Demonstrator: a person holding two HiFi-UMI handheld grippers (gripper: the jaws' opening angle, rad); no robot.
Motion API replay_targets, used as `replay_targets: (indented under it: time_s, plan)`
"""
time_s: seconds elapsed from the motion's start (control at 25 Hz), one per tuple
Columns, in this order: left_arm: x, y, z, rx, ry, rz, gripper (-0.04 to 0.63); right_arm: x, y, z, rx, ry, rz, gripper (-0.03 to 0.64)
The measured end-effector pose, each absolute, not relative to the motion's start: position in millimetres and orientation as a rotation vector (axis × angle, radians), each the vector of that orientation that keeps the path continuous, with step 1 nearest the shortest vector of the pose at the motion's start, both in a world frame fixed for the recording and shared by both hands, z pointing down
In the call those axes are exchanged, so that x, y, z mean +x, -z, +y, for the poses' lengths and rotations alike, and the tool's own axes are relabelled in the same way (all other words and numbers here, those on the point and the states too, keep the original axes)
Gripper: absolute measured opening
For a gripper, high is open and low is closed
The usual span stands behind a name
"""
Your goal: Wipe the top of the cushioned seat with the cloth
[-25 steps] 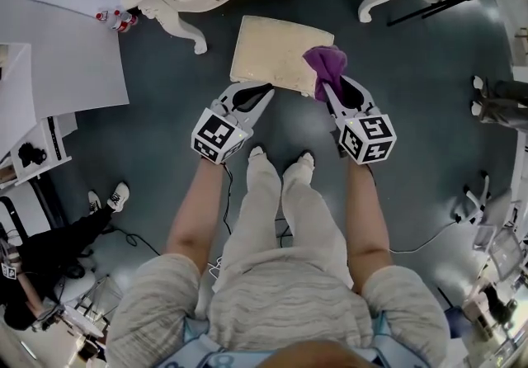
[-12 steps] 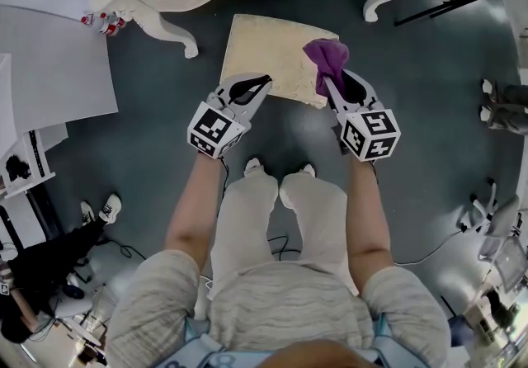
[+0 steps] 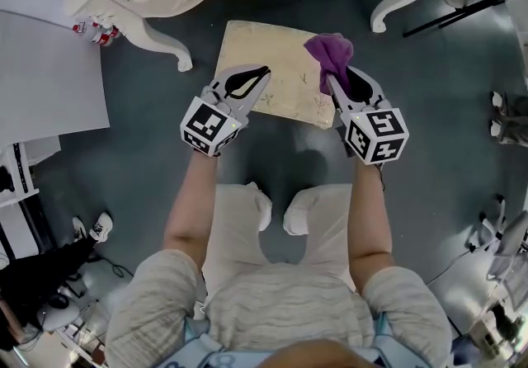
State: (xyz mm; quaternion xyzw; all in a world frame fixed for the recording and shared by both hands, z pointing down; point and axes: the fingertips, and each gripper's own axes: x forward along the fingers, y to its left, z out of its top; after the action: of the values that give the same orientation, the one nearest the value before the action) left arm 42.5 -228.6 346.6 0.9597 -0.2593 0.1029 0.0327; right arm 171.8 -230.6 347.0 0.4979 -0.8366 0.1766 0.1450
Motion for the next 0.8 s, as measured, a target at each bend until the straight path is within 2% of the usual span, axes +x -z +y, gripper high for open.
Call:
replay_targets:
  time_s: [0.6, 0.64, 0.72, 0.8]
  plan:
    - [16.0, -411.5, -240.4, 3.017, -0.259, -0.909, 0.03, 188.8, -418.3, -248.7, 1.438, -0.369, -2.313, 0.106]
    - [11.8, -416.1, -237.9, 3.009, -0.27, -0.911, 0.053, 190.9, -421.0, -248.7, 1.441, -0.359, -2.305, 0.106]
    - [2.6, -427.1, -232.5, 2.982, -0.306, -0.898, 0.21, 193.4, -423.9, -249.1, 1.445, -0.342, -2.296, 0.106]
    - [-6.8, -441.1, -226.3, 2.953, -0.371, -0.87, 0.301, 193.9, -426.0, -249.0, 1.446, -0.338, -2.29, 0.106]
